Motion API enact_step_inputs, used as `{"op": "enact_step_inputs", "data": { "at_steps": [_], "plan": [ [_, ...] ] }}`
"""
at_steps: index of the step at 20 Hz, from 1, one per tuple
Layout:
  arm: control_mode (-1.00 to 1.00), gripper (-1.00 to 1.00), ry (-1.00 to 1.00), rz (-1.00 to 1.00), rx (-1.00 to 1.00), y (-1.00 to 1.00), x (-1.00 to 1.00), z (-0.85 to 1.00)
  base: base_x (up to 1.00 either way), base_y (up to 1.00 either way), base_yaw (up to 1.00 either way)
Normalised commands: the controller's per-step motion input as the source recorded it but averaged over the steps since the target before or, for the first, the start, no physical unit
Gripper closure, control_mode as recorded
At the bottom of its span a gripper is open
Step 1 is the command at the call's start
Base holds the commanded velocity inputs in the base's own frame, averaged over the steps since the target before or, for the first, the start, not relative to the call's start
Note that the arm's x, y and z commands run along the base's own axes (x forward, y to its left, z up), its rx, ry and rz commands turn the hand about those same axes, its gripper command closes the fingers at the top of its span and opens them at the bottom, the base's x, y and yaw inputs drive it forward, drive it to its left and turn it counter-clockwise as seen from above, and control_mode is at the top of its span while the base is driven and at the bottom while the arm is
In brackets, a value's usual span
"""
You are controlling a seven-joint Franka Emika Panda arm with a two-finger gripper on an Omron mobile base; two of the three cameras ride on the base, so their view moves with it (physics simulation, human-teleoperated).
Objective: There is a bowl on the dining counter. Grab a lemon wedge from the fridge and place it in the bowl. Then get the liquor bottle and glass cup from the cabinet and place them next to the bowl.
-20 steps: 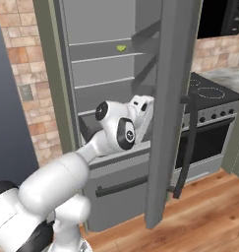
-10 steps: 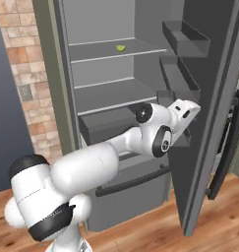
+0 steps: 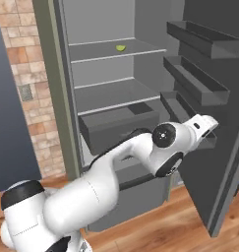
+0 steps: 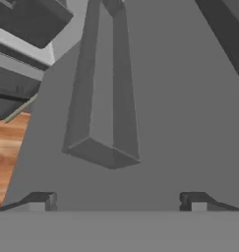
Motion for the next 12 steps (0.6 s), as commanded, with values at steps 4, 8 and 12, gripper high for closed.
{"op": "enact_step_inputs", "data": {
  "at_steps": [4,8,12],
  "plan": [
    [-1.00,-1.00,-0.02,0.00,0.10,0.35,-1.00,0.00,0.00,0.00,0.00],
    [-1.00,-1.00,0.02,-0.01,0.05,0.71,-0.87,0.00,0.00,0.00,0.00],
    [-1.00,-1.00,0.09,-0.10,0.02,0.93,-0.69,0.01,0.00,0.00,0.00]
  ]
}}
